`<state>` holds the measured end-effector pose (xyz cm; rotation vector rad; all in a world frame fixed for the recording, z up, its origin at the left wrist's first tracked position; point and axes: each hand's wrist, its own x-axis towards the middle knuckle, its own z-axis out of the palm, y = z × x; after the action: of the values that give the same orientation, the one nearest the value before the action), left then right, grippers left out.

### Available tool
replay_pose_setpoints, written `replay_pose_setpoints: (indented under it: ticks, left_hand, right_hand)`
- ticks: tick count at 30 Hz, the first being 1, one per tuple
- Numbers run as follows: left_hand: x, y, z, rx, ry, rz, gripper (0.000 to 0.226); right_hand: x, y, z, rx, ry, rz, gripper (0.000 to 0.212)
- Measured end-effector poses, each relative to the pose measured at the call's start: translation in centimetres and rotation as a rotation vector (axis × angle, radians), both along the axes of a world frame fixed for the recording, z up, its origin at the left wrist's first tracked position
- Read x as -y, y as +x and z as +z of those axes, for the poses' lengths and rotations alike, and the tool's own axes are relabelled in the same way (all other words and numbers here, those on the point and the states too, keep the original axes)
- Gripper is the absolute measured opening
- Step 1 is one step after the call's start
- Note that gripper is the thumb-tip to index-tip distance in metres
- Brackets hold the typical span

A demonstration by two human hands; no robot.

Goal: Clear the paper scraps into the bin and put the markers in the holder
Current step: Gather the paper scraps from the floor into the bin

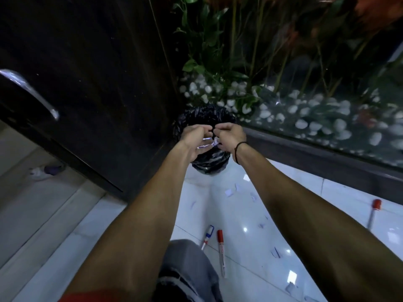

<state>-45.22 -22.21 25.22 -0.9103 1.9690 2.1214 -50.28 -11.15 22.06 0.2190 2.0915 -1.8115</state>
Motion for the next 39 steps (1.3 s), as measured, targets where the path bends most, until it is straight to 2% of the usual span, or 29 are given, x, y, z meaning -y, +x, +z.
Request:
replay_pose_setpoints:
  ticks: [3, 6, 9, 13, 17, 22, 28, 30, 33, 36, 39]
  left_hand:
    - [-2.6, 2.3, -0.6, 0.005, -0.095, -0.132, 0.018]
    - [-4.1, 4.8, -3.0, 0.034, -0.151, -0.202, 0.019]
    - [-3.8, 7.4, -7.4, 0.139, -0.379, -0.237, 0.020]
    - [-1.1, 10.1, -13.5, 0.409, -0.795, -0.404, 0.042]
    - [-0.4, 12.0, -18.1, 0.548, -0.795, -0.354, 0.063]
    - [-3.7, 11.5, -20.8, 0.513, -0.726, -0.405, 0.073]
    - [-13.2, 11.5, -22.2, 0.271, -0.768, -0.635, 0.069]
    - [-15.4, 11.6, -22.4, 0.177, -0.854, -0.668, 0.064]
    - [-15.4, 10.9, -22.1, 0.023, -1.039, -0.584, 0.057]
    - [-13.1, 8.7, -21.6, 0.113, -1.114, -0.600, 0.075]
    - [-11.2, 6.8, -21.6, 0.241, -1.023, -0.697, 0.083]
  right_hand:
    - [-2.6, 3.7, -0.8, -0.131, 0.098, -0.078, 0.013]
    - [-4.6, 7.8, -3.5, -0.229, 0.222, -0.030, 0.022]
    - [-6.2, 11.3, -7.6, -0.238, 0.328, 0.049, 0.024]
    - [-9.1, 15.0, -12.0, -0.184, 0.403, 0.107, 0.022]
    - [-13.8, 17.3, -15.0, -0.158, 0.503, 0.132, 0.021]
    - [-18.4, 17.9, -17.2, -0.063, 0.622, 0.024, 0.022]
    - [-19.1, 19.4, -19.0, -0.024, 0.663, 0.041, 0.018]
    - [-19.5, 19.4, -19.3, -0.047, 0.710, 0.090, 0.019]
    - [-20.7, 18.5, -19.5, -0.126, 0.787, 0.158, 0.024]
    - [-22.5, 15.7, -19.8, -0.232, 0.832, 0.162, 0.034]
    - [-24.2, 12.4, -20.8, -0.277, 0.963, 0.212, 0.043]
